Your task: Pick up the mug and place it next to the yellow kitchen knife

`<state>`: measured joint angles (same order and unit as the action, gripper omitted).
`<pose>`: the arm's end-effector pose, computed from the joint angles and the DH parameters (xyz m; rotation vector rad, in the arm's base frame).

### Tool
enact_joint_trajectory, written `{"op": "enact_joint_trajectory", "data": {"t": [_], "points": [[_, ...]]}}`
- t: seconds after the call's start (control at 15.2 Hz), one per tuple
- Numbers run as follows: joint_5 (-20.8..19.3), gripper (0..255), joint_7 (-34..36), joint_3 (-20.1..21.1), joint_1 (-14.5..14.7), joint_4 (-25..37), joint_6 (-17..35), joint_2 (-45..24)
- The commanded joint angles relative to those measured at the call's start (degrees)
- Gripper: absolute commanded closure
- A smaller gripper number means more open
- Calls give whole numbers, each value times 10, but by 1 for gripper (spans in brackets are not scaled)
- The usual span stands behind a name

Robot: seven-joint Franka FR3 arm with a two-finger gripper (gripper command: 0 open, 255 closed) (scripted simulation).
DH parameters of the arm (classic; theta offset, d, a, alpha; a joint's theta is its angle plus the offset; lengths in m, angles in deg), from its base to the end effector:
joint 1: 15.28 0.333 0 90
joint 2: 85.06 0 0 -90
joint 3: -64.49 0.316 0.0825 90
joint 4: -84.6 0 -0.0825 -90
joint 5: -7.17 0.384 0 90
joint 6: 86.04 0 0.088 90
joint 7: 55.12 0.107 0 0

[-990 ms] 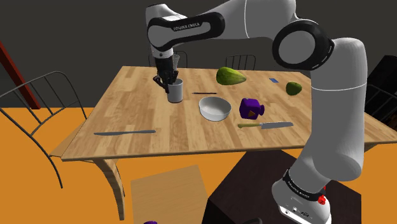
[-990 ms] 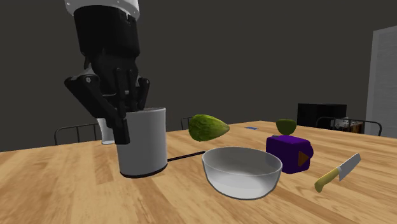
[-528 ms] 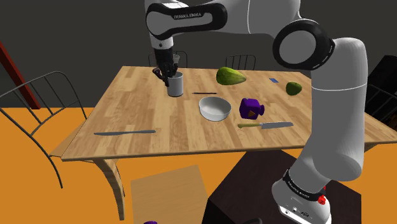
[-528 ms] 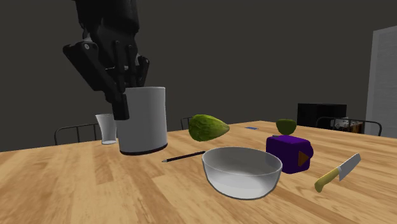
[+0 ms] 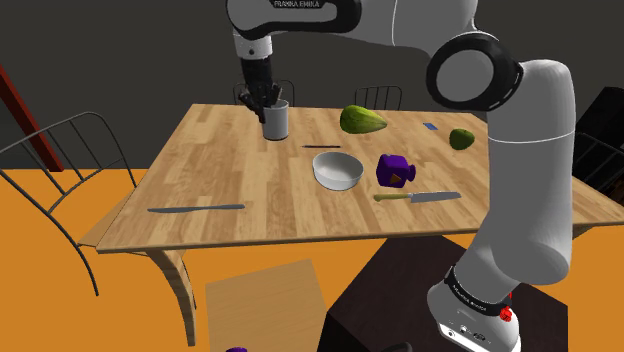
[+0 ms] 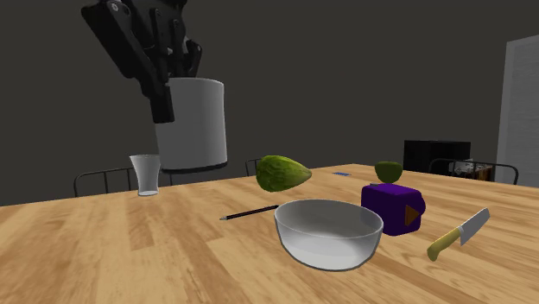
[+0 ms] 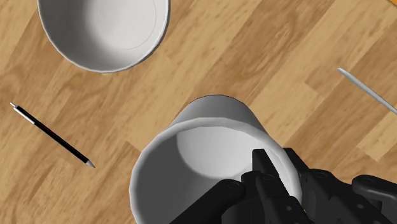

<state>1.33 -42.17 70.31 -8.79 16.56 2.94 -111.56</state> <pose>0.6708 0.1191 0.5171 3.0634 -0.0254 -0.1234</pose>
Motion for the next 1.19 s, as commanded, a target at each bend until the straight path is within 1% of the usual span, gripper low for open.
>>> {"op": "enact_joint_trajectory", "data": {"t": [0.0,0.2,0.46,0.79,1.12], "points": [[2,255,-7,-1,-7,-33,7,26],[8,255,-27,-7,-28,-143,44,100],[14,255,-60,-19,-51,-258,78,185],[16,255,-104,-40,-76,-374,106,277],[10,255,-152,-67,-100,-467,121,358]]}}
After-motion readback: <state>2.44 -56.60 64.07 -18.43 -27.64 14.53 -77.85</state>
